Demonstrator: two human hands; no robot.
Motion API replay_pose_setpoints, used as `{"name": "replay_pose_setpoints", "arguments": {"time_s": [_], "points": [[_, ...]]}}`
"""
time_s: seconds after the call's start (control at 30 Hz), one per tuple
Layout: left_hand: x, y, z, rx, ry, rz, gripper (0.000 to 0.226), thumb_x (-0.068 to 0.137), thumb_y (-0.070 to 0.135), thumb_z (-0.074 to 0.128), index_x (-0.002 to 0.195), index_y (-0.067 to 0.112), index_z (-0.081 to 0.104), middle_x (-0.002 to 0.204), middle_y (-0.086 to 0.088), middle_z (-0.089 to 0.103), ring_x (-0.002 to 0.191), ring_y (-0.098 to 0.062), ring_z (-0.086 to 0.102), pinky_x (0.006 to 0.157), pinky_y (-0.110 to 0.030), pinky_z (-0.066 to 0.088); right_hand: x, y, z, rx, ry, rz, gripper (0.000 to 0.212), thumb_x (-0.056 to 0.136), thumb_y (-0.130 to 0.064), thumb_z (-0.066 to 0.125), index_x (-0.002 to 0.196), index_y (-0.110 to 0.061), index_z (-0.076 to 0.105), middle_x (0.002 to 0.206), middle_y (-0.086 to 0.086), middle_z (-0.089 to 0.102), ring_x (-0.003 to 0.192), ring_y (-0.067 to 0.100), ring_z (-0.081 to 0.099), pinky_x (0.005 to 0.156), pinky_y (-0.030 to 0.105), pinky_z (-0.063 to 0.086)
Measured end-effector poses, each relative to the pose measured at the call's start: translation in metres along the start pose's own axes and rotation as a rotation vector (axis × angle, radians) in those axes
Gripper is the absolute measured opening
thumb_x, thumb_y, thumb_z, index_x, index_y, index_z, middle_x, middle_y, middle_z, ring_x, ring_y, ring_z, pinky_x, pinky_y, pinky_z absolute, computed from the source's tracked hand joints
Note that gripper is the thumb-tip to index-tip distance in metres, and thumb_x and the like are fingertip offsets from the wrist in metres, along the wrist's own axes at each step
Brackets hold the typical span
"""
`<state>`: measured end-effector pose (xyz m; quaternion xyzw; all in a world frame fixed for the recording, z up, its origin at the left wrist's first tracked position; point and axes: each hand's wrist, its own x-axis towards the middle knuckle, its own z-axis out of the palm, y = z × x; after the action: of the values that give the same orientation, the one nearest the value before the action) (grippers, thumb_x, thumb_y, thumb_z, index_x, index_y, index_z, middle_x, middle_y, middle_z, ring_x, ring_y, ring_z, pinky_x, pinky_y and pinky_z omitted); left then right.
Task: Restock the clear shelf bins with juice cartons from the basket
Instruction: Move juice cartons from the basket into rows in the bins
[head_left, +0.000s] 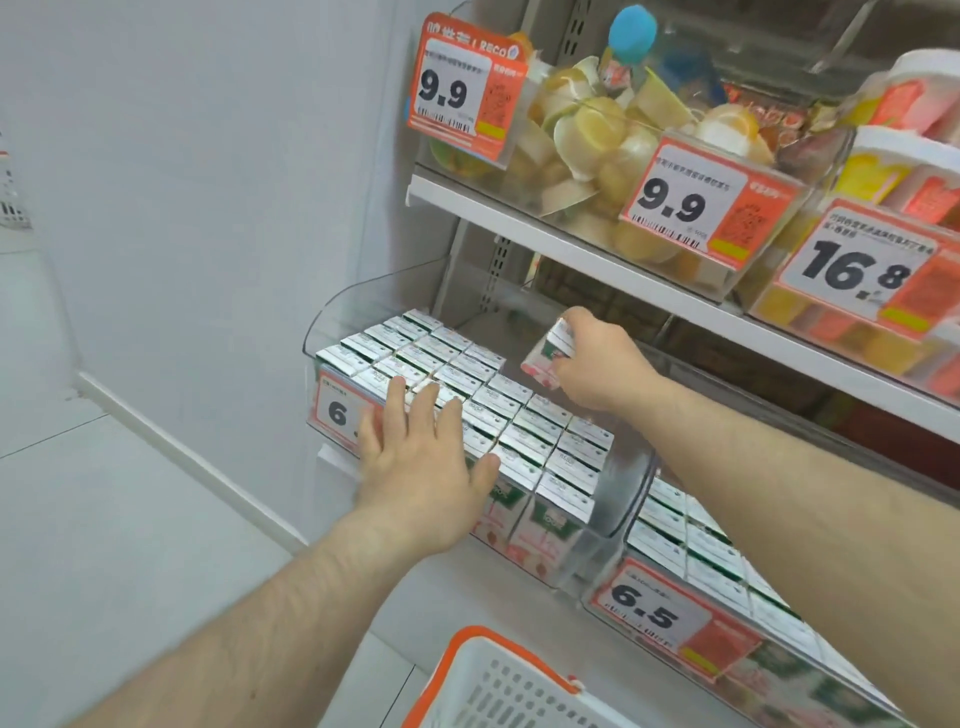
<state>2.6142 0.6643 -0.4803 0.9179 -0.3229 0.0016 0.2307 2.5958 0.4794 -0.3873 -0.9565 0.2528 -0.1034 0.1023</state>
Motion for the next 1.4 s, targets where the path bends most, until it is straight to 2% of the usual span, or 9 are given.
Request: {"name": "replay_pose_setpoints", "arguments": {"time_s": [0.13,0.27,0.5,0.67,1.0,1.13,1.23,1.33,1.4], "points": [[0.002,0.003,0.005,0.002,-0.108,-0.014,0.066,0.100,0.050,0.017,0.155,0.016,0.004,0.163,-0.003,-0.009,0.145,-0.028,-0.027,0.117,-0.052,-0.015,0.042,0.004,0.027,0.044,-0.187,0.157,0.048,0.097,-0.010,0.052,0.142,-0.001,0.041,0.143,0.019,0.048,0.129,0.033,0.050,0.101,0.037,0.045],[0.004,0.003,0.006,0.005,-0.135,-0.022,0.067,0.100,0.049,0.016,0.156,0.015,0.000,0.163,-0.004,-0.014,0.144,-0.028,-0.030,0.118,-0.049,-0.016,0.064,0.001,0.047,0.226,-0.305,0.251,0.004,0.092,-0.002,0.056,0.092,-0.005,0.059,0.098,0.018,0.063,0.086,0.030,0.063,0.075,0.037,0.053],[0.006,0.006,0.005,-0.023,-0.163,-0.035,0.068,0.100,0.047,0.017,0.155,0.013,-0.002,0.162,-0.005,-0.017,0.143,-0.028,-0.033,0.116,-0.046,-0.021,0.083,0.009,0.059,0.422,-0.387,0.376,0.036,0.072,-0.007,0.062,0.108,-0.004,0.060,0.121,0.017,0.059,0.110,0.036,0.059,0.100,0.055,0.048],[0.008,0.006,0.005,-0.036,-0.183,-0.046,0.069,0.099,0.045,0.019,0.155,0.012,-0.003,0.162,-0.006,-0.017,0.142,-0.029,-0.034,0.116,-0.047,-0.021,0.081,0.001,0.064,0.355,-0.382,0.329,0.019,0.096,-0.018,0.056,0.107,-0.005,0.064,0.107,0.015,0.069,0.098,0.034,0.068,0.095,0.050,0.053],[0.006,0.007,0.006,-0.128,-0.137,-0.051,0.067,0.098,0.044,0.028,0.155,0.017,0.005,0.162,-0.005,-0.016,0.144,-0.028,-0.030,0.118,-0.049,-0.016,0.060,-0.013,0.061,0.046,-0.327,0.245,0.047,0.105,-0.038,0.037,0.128,-0.004,0.059,0.128,0.011,0.063,0.111,0.027,0.063,0.089,0.032,0.048],[-0.004,0.009,0.003,-0.239,0.059,0.013,0.069,0.091,0.040,0.049,0.150,0.020,0.019,0.158,0.000,-0.002,0.146,-0.021,-0.006,0.118,-0.045,0.001,0.044,-0.010,0.053,-0.076,-0.155,0.199,0.050,0.104,-0.042,0.040,0.135,-0.004,0.051,0.132,0.014,0.059,0.117,0.031,0.058,0.082,0.031,0.041],[-0.017,0.017,-0.001,-0.329,0.239,0.152,0.046,0.086,0.032,0.058,0.128,0.021,0.044,0.127,0.003,0.030,0.120,-0.016,0.031,0.105,-0.034,0.027,0.013,-0.009,0.039,-0.064,0.025,0.090,0.036,0.100,-0.035,0.047,0.125,-0.012,0.059,0.123,0.011,0.063,0.110,0.031,0.059,0.081,0.032,0.044],[-0.038,0.031,0.000,-0.530,0.100,0.264,0.021,0.084,0.020,0.060,0.098,0.027,0.046,0.095,0.014,0.042,0.080,-0.005,0.044,0.074,-0.028,0.040,-0.039,-0.004,0.022,-0.028,0.320,-0.117,0.021,0.091,-0.023,0.049,0.097,-0.018,0.068,0.099,0.003,0.070,0.093,0.027,0.062,0.078,0.036,0.051],[-0.051,0.041,0.012,-0.568,-0.088,0.325,0.022,0.081,0.018,0.060,0.093,0.029,0.046,0.089,0.015,0.046,0.074,-0.002,0.047,0.068,-0.027,0.039,-0.080,0.007,0.017,0.062,0.558,-0.287,0.017,0.083,-0.019,0.051,0.080,-0.014,0.067,0.080,0.000,0.067,0.077,0.021,0.060,0.069,0.034,0.050]]}}
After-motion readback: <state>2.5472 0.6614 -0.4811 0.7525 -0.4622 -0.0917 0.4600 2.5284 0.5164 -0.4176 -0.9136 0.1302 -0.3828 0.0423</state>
